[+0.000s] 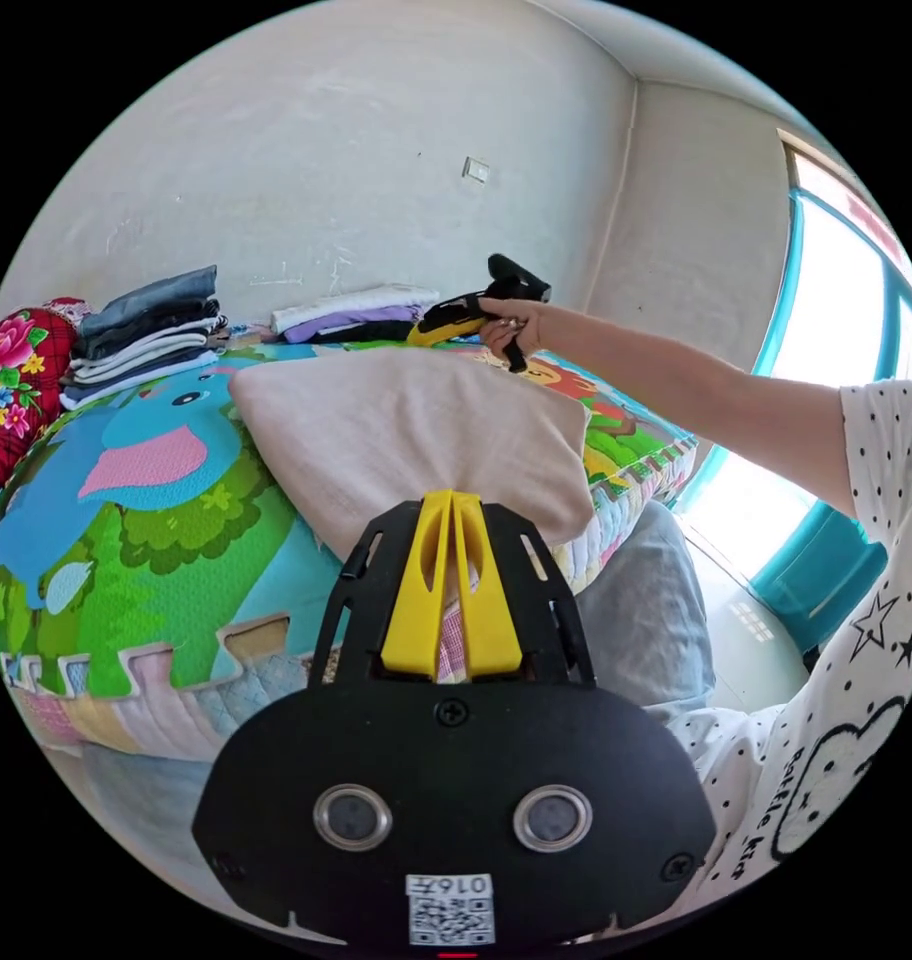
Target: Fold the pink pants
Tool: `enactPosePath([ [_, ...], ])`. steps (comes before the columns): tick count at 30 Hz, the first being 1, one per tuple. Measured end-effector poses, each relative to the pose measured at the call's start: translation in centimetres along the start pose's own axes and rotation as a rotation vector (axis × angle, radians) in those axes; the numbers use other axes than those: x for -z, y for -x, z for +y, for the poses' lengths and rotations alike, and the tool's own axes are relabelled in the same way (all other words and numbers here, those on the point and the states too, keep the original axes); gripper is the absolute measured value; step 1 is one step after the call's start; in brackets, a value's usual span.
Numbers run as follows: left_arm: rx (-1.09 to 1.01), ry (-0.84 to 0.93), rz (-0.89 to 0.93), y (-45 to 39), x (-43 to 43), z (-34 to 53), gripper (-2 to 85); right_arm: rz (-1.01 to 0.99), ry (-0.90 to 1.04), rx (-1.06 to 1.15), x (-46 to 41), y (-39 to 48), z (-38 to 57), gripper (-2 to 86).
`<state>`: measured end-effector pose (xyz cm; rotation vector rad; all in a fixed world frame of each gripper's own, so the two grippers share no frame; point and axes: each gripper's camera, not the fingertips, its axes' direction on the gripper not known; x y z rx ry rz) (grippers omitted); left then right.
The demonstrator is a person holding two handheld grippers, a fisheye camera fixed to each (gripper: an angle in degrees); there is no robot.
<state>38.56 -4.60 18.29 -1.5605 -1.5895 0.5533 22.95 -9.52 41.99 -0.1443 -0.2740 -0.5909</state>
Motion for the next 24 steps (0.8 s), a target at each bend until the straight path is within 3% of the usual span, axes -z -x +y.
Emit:
enactPosePath([
  [2,0.043,-0.005,0.042,1.0,0.8,-0.2,-1.0,0.071,-0.040,0.103,2.1,1.6,2.3,0.0],
  [8,0.104,-0.033,0.129,4.4,3.9,-0.1,-1.0,-0.001,0.013,0.254,5.1,4.1,13.5,2.5],
  [13,0.139,-0.019,0.183,6.0,4.2,-0.2,-1.0,-0.101,-0.038,0.202,6.5,3.4,22.9,3.9],
  [17,0.117,-0.003,0.160,5.5,3.7,-0.9,-1.0,-0.051,-0.115,0.151,5.7,4.0,28.7,4.2],
  [24,0.025,0.069,0.161,2.5,2.6,-2.7,-1.0,-0.084,-0.165,0.156,4.4,6.1,33.1,3.3],
])
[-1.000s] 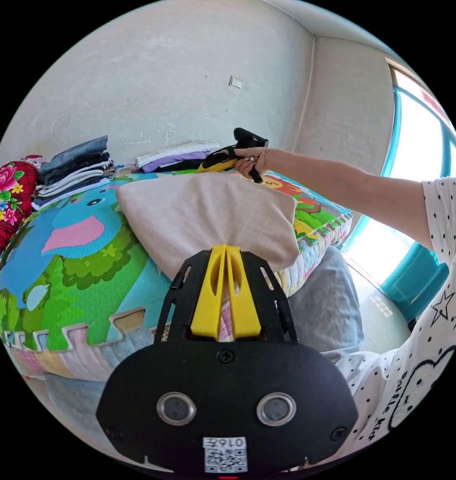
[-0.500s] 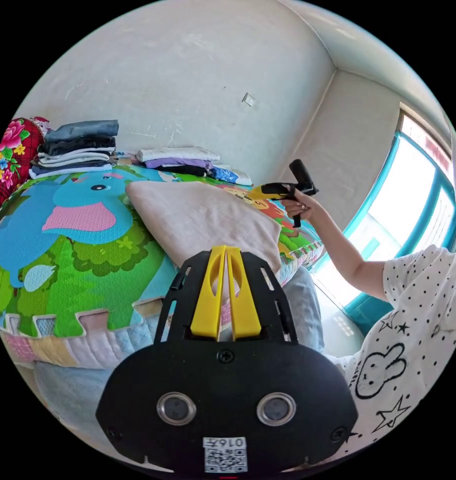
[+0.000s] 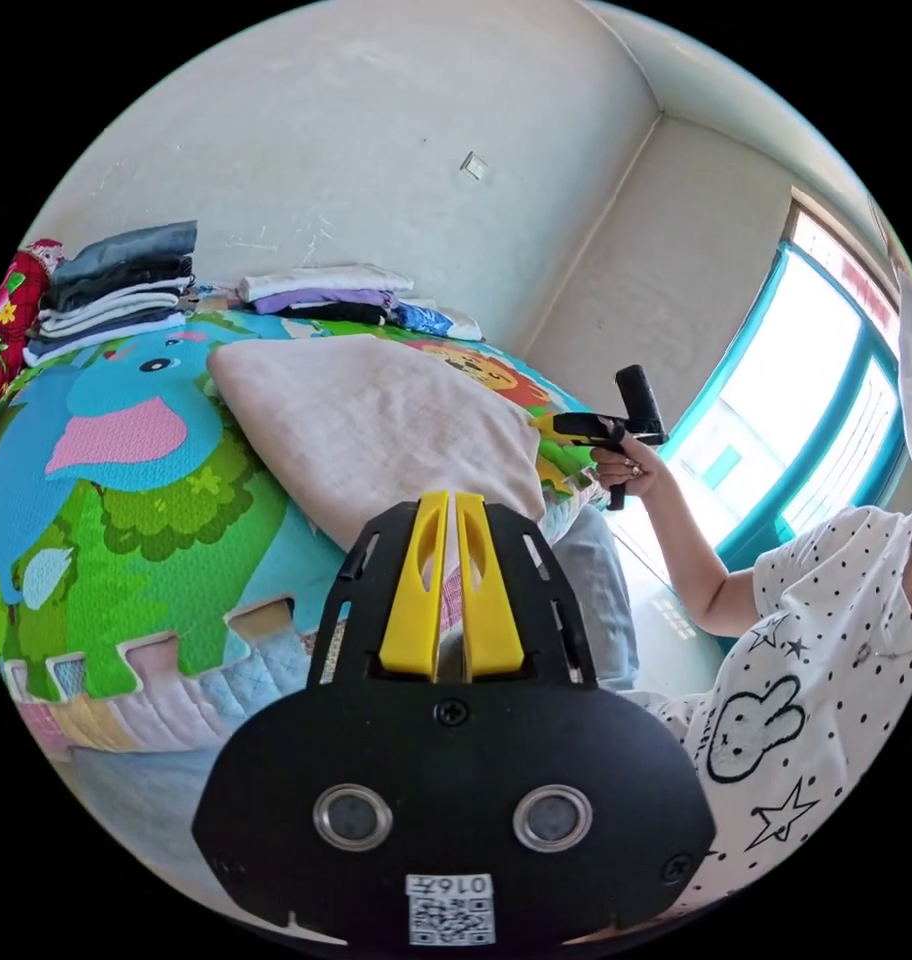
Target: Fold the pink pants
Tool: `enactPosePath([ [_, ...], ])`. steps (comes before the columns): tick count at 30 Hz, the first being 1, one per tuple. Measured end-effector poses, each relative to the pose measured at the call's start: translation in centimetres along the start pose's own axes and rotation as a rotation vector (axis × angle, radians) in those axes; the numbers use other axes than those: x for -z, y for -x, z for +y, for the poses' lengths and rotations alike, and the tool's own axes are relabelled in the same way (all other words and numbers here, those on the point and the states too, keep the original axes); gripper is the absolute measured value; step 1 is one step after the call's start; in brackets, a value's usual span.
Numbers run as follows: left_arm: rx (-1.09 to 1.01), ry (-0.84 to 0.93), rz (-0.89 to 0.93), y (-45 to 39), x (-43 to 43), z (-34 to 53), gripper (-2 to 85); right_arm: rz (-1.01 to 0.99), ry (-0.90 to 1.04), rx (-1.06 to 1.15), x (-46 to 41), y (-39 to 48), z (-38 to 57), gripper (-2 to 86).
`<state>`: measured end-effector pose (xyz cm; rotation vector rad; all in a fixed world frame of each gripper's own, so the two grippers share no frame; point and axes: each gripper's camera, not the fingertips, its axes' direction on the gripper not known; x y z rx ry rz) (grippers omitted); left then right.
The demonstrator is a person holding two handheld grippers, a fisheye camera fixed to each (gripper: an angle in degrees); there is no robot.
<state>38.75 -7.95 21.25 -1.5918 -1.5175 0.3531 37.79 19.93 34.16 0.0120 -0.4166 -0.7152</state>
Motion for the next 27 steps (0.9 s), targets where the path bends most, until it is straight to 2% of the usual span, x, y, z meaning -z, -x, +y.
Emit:
enactPosePath([
  [3,-0.023,0.097,-0.113,-0.5,-1.0,-0.5,-1.0,0.020,-0.012,0.010,0.2,1.1,1.4,2.2],
  [9,-0.036,0.115,-0.121,-2.0,0.1,-1.6,-0.9,0.081,0.014,0.052,-0.5,4.5,4.1,2.2],
  [13,-0.083,0.045,-0.119,-4.4,2.0,-2.5,-0.9,0.398,-0.054,0.193,-0.5,11.2,7.6,5.9],
  [20,-0.260,0.078,-0.012,-11.8,-1.4,-5.3,2.4,0.713,-0.074,0.450,-6.3,22.5,12.1,9.8],
  [24,-0.375,0.073,-0.125,-15.8,-2.7,-5.7,4.7,0.838,-0.031,0.419,-8.8,25.3,13.1,11.2],
  [27,-0.392,0.042,-0.221,-17.1,-2.2,-5.8,4.8,0.897,-0.094,0.440,-9.7,28.0,14.1,10.9],
])
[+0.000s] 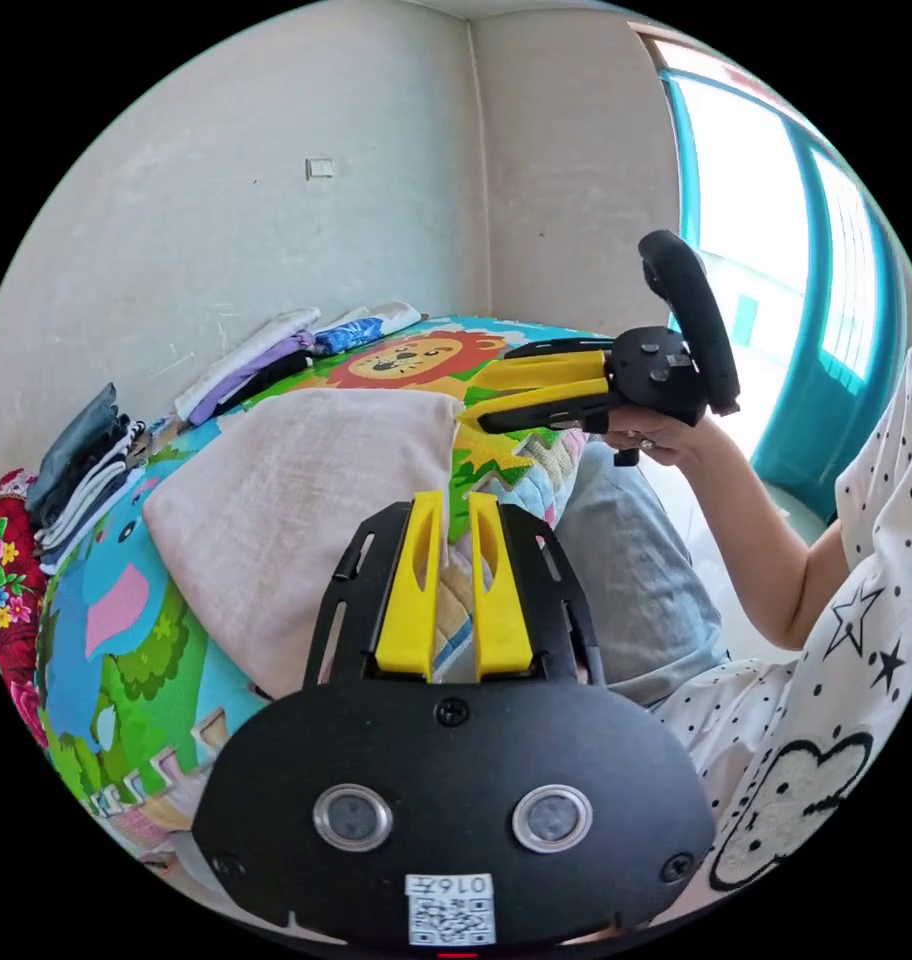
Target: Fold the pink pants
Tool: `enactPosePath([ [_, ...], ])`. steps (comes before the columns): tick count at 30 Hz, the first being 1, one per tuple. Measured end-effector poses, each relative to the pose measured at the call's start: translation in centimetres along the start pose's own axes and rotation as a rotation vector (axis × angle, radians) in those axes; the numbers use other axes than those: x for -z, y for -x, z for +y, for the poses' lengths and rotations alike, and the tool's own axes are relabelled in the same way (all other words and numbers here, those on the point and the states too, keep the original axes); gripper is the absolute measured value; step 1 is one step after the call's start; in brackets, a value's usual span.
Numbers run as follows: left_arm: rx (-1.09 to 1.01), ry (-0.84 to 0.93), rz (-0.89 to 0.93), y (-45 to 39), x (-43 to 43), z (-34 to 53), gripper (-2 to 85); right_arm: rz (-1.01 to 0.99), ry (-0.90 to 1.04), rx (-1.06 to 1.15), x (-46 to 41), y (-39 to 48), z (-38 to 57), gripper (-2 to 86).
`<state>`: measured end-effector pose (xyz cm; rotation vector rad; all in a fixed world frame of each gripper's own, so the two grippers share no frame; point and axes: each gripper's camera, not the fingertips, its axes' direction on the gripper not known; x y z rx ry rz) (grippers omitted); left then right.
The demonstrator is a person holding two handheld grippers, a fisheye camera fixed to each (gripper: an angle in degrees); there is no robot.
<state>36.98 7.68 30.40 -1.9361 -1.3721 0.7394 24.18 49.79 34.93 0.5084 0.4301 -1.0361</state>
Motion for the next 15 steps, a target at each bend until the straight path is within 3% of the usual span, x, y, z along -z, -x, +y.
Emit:
enactPosePath([
  [5,0.050,0.054,0.023,0.7,0.3,-0.7,5.2,0.186,0.064,0.121,0.8,5.0,-0.8,10.3],
  [15,0.079,0.090,0.032,0.8,0.9,-1.0,5.5,0.235,0.042,0.203,2.5,10.6,-1.4,7.2],
])
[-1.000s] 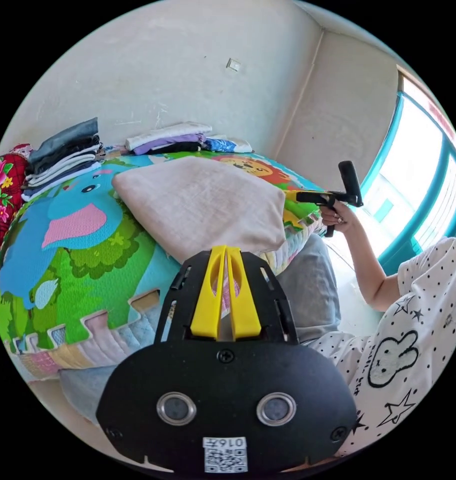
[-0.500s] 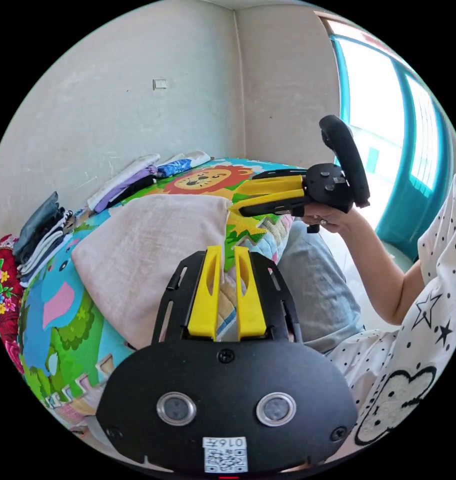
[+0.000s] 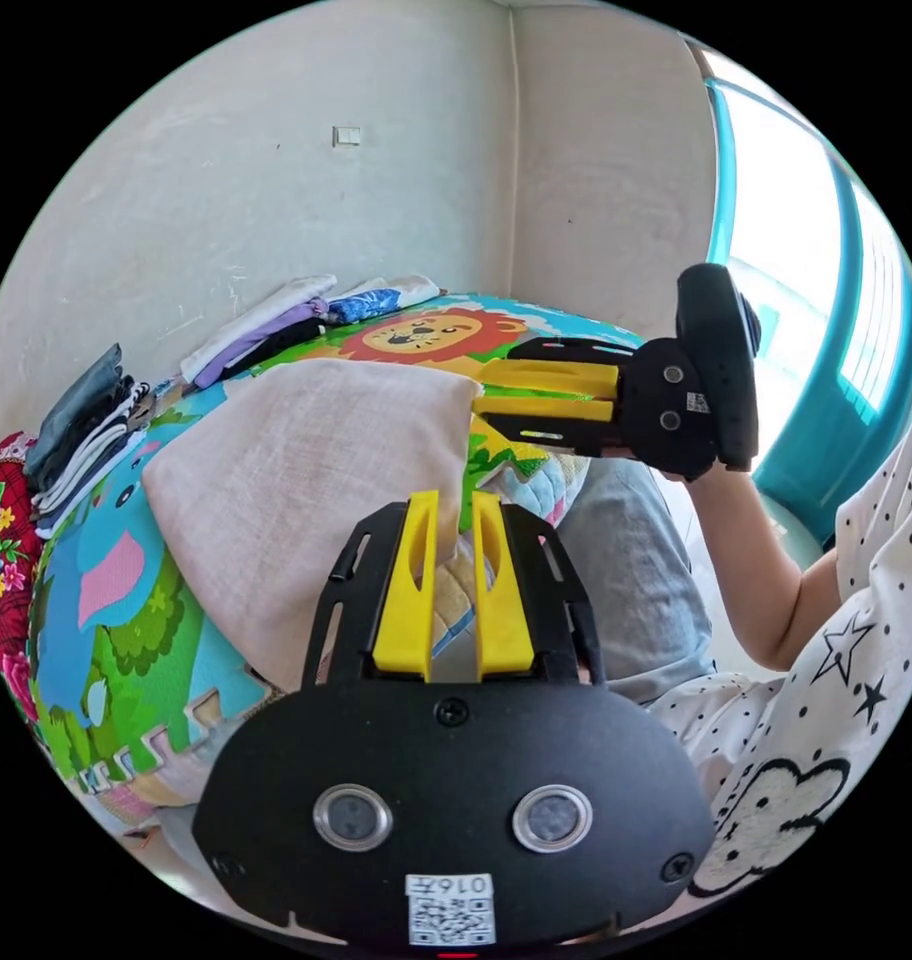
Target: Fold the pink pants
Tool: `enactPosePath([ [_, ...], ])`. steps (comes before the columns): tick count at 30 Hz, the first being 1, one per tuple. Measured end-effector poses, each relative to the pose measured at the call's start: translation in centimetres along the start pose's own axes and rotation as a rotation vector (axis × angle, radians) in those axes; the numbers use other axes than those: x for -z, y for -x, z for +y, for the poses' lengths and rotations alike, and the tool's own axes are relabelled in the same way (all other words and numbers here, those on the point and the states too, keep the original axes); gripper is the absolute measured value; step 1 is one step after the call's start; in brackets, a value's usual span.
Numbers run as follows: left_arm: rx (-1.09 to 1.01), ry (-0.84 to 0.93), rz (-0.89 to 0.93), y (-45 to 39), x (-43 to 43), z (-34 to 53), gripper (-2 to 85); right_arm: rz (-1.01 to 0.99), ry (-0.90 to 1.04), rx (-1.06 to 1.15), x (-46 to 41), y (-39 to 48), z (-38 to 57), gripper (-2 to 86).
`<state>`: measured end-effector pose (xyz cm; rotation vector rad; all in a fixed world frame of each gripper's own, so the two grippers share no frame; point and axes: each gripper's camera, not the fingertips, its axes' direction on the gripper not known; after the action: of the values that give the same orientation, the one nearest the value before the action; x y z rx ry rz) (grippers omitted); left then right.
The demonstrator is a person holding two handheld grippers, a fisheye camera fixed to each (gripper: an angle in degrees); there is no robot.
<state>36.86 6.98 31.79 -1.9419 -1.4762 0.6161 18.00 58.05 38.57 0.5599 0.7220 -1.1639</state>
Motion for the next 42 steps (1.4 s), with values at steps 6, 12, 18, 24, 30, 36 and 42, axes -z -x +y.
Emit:
enactPosePath([
  [6,0.010,-0.003,-0.029,0.5,0.5,0.5,4.7,0.047,0.001,-0.004,1.4,0.9,0.0,1.4],
  [12,0.005,0.059,-0.031,1.2,-0.5,1.6,0.0,0.032,-0.005,-0.015,2.5,0.7,0.8,0.0],
  [18,0.017,0.058,0.029,2.4,-0.8,3.7,-0.7,-0.079,-0.016,-0.070,2.8,-0.4,2.0,-0.3],
  [24,0.118,-0.051,0.016,6.1,3.8,7.6,3.3,-0.081,0.021,-0.137,2.7,-1.1,2.9,-0.3],
  [30,0.243,0.060,-0.144,12.6,7.5,12.9,8.3,-0.038,0.012,-0.163,4.1,-2.0,4.3,1.6],
  [36,0.159,0.142,-0.099,12.3,5.8,14.9,8.3,-0.162,-0.140,-0.162,6.2,-1.1,3.7,5.9],
  [42,0.099,0.174,-0.170,11.7,5.7,16.6,8.1,-0.124,-0.147,-0.066,7.4,0.9,2.8,6.6],
])
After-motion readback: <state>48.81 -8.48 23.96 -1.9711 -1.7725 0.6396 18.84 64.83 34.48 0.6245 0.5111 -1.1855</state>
